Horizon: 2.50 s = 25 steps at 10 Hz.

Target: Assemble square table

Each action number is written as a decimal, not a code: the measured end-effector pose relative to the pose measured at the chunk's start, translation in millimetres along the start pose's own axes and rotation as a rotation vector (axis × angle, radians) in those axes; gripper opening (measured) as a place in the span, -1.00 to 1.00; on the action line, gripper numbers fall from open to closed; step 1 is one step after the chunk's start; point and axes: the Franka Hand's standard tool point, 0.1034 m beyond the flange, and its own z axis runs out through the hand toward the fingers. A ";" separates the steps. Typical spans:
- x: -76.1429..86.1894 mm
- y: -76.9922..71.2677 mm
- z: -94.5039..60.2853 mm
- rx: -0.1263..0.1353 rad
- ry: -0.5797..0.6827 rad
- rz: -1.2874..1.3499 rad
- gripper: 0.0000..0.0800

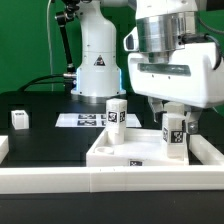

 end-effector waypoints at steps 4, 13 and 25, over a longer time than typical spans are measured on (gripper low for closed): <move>-0.1 0.8 -1.0 -0.040 0.021 -0.404 0.62; 1.0 2.4 0.9 -0.079 0.028 -1.104 0.62; 0.3 3.0 1.8 -0.050 0.025 -0.658 -0.28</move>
Offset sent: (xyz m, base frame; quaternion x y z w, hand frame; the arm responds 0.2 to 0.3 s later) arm 0.0006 0.0027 0.0025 -0.0204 0.0235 -0.2261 0.9736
